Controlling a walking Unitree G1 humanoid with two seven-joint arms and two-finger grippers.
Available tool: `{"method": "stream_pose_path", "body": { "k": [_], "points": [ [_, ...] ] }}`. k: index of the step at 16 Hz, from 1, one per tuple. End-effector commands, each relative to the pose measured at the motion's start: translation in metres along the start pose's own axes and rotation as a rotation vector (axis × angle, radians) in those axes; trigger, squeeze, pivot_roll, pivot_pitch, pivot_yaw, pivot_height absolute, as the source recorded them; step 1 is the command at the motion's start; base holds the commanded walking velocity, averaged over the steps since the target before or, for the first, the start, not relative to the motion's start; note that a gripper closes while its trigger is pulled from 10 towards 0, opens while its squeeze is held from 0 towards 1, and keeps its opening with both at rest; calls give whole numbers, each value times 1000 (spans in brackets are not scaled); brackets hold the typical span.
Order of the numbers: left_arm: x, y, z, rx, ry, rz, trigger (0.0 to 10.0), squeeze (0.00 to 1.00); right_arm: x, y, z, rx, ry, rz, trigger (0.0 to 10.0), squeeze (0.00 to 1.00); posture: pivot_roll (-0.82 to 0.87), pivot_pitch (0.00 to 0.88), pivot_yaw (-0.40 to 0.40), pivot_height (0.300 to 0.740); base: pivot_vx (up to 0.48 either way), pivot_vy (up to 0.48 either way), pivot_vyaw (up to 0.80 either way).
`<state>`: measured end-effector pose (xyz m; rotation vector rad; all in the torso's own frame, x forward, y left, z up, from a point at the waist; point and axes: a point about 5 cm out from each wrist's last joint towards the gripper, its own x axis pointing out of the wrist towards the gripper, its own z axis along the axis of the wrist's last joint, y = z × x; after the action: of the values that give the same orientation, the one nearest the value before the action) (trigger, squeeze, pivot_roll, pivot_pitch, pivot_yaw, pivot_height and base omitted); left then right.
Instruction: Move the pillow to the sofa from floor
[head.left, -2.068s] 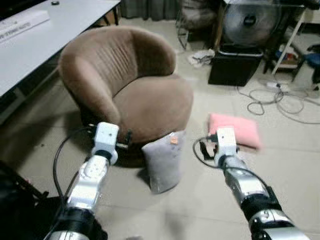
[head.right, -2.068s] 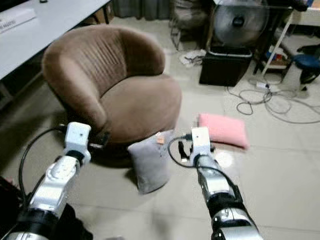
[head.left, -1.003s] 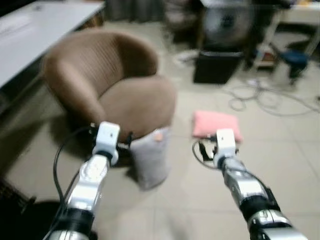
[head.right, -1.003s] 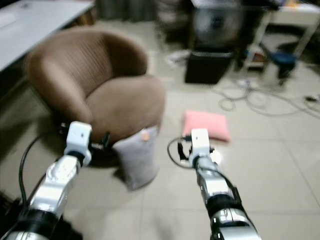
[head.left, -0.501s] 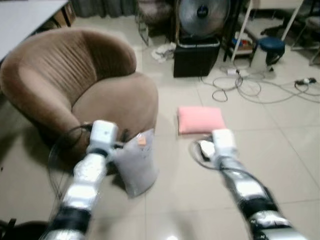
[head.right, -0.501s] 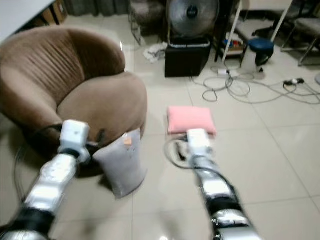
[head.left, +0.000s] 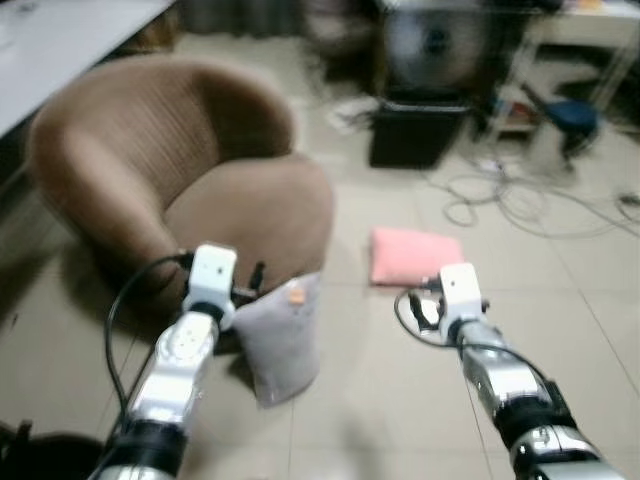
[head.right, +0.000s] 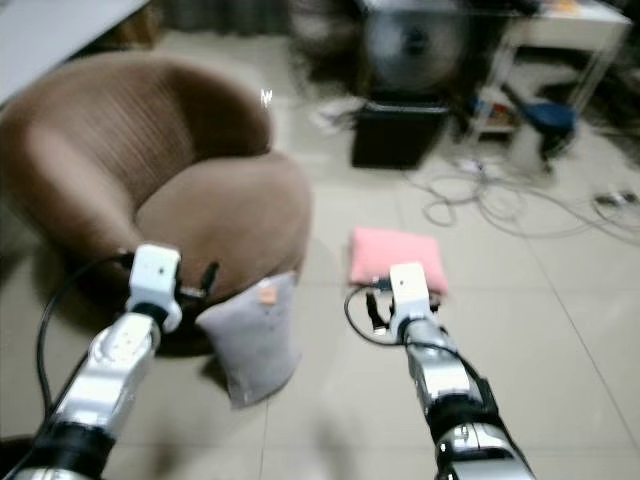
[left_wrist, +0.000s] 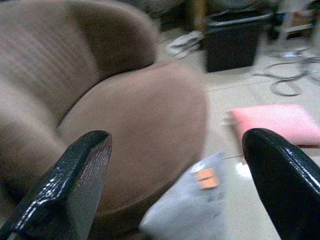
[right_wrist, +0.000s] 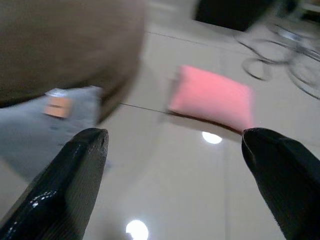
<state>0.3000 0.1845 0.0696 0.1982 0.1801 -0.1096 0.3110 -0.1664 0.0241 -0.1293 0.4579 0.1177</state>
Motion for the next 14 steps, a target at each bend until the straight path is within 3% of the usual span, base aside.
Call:
{"method": "stream_pose_path", "body": {
  "k": [1,2,4,6,9,14],
  "points": [
    [-1,6,2,1,-17,18,10000,0,2,9,8,-16,-33,35,10000,0,71,0,-7,740,277,0,800],
    [-4,17,1,17,-16,56,10000,0,2,10,8,-23,-33,44,10000,0,71,0,-7,740,277,0,800],
    [-11,24,-7,12,8,48,10000,0,1,11,6,-21,-32,45,10000,0,74,0,-8,740,276,0,800],
    [-16,23,-11,3,13,19,10000,0,1,10,6,-17,-33,41,10000,0,74,0,-8,740,276,0,578],
    [-26,19,-21,-39,23,20,10000,0,1,9,6,-17,-36,40,10000,0,83,0,-17,740,275,0,0],
    [-27,12,-22,-56,28,10,10000,0,1,7,4,-24,-30,43,10000,0,82,0,-26,740,275,0,0]
  ]
}}
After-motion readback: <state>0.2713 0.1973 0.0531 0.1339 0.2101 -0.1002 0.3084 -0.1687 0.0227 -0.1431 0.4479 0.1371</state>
